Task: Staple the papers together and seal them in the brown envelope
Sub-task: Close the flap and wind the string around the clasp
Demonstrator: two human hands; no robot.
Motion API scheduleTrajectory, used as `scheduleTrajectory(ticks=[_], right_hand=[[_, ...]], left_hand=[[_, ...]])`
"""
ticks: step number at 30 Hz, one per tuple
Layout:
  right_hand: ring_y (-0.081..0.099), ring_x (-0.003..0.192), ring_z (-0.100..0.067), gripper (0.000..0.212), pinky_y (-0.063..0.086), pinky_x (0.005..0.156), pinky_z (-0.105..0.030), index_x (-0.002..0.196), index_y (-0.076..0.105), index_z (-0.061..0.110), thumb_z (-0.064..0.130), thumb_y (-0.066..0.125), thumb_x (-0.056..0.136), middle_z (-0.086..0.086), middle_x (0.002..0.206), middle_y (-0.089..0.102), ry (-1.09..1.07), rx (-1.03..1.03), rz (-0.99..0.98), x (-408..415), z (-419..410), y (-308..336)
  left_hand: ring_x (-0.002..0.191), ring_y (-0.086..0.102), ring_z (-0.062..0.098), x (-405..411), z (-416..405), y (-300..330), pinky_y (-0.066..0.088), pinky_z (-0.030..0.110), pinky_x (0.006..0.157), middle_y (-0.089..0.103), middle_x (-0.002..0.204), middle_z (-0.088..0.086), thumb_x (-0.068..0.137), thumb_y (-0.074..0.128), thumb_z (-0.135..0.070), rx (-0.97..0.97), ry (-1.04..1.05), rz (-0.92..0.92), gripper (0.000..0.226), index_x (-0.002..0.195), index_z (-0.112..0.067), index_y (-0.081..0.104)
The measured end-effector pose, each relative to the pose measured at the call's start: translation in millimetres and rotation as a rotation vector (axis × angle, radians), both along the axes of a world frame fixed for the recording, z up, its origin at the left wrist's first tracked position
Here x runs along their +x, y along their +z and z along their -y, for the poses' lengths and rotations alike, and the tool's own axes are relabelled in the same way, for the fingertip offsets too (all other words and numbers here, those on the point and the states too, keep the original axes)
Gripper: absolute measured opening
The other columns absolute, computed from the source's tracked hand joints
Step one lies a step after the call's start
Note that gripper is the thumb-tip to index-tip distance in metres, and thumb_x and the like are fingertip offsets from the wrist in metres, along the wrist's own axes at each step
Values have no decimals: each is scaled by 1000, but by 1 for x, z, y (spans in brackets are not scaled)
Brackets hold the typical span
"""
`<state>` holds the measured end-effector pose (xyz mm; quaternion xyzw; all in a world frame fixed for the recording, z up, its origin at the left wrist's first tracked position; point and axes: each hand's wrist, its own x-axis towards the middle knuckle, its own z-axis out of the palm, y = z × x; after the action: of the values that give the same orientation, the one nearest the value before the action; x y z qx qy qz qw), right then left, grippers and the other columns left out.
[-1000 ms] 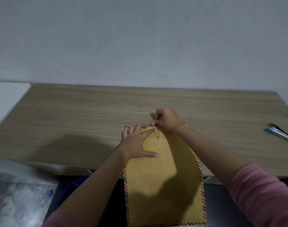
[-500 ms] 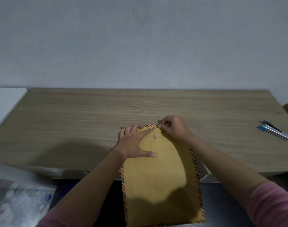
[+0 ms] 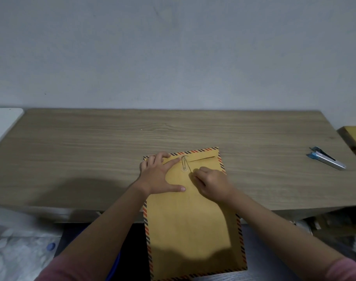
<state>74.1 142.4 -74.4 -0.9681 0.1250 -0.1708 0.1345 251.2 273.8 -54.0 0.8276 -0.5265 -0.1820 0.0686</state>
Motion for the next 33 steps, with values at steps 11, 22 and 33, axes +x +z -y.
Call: scheduleTrajectory(ticks=[11,22,33], right_hand=[[58,61,-28,16,44,47,-33,88,59,6,20,53,87,-10,79,62,95,-24,-119,24,-12,11],[61,84,-31,15,42,59,-33,93,64,8,14,55,83,-10,89,63,79,14,-244,76,16,30],[60,83,-22,18,41,68,-29,80,71,6,21,78,73,-4,80,63,19,314,-352,103,46,41]], left_hand=[[128,25,20,1,-1,-4,22,43,104,19,143,-10,54,50,-90,-21,-9,1,101,141,-56,12],[133,27,15,-8,-9,-7,18,38,106,29,148,-14,46,50,-90,-174,79,5,118,144,-31,23],[131,29,13,-8,-10,-10,19,37,104,29,147,-18,42,43,-94,-204,82,29,117,139,-29,33]])
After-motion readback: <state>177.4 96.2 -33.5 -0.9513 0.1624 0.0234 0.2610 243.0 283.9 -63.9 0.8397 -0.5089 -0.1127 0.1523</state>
